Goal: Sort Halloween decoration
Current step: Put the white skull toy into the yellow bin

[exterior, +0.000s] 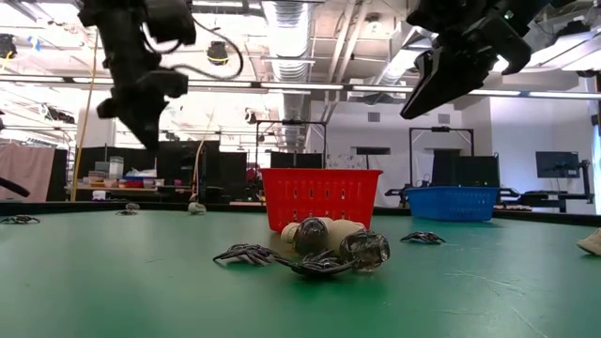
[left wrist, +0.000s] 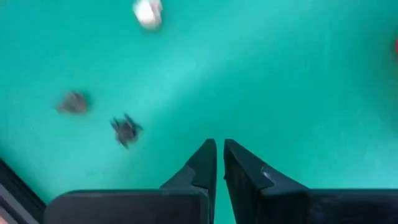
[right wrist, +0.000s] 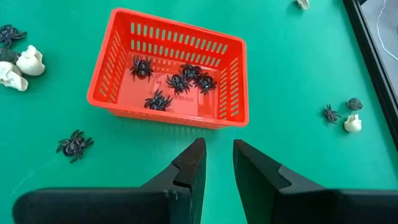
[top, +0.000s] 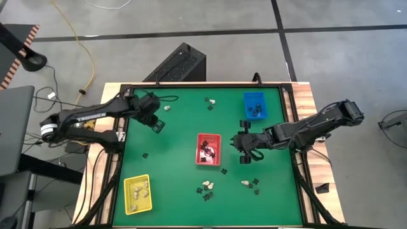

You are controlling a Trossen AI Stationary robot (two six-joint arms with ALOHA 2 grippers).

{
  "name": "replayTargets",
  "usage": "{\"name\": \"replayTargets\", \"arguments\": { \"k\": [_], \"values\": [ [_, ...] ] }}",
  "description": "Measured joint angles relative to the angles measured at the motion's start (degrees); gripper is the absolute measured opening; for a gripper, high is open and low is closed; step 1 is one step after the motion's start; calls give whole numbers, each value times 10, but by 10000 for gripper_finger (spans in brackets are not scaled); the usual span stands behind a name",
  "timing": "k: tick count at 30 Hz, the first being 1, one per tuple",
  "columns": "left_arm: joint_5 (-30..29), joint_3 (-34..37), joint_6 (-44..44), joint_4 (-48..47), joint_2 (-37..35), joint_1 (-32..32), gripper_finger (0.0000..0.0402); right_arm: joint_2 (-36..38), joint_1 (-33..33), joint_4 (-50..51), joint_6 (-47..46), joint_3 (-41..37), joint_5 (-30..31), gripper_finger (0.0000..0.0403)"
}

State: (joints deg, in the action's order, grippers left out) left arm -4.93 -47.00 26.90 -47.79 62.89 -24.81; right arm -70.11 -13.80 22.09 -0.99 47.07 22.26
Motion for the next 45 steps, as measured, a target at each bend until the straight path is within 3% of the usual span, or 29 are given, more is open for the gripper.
{"name": "replayTargets", "arguments": {
  "k": [4,11,17,22,35,45],
  "values": [
    [-67,2,2,69,2,14,26,0,9,-4,0,0,0,111],
    [-63,3,-40,252,126,-45,104,0,5,-3,-7,0,-1,111],
    [-68,-6,-38,296,236,-111,174,0,-5,0,-11,0,-14,111],
    [-64,-9,-54,324,281,-125,201,0,-8,2,-6,0,-14,111],
    [-58,-7,-62,319,319,-132,195,0,-7,8,-4,0,-14,111],
    [-54,-7,-62,306,319,-132,96,0,-7,8,-5,0,-14,111]
  ]
}}
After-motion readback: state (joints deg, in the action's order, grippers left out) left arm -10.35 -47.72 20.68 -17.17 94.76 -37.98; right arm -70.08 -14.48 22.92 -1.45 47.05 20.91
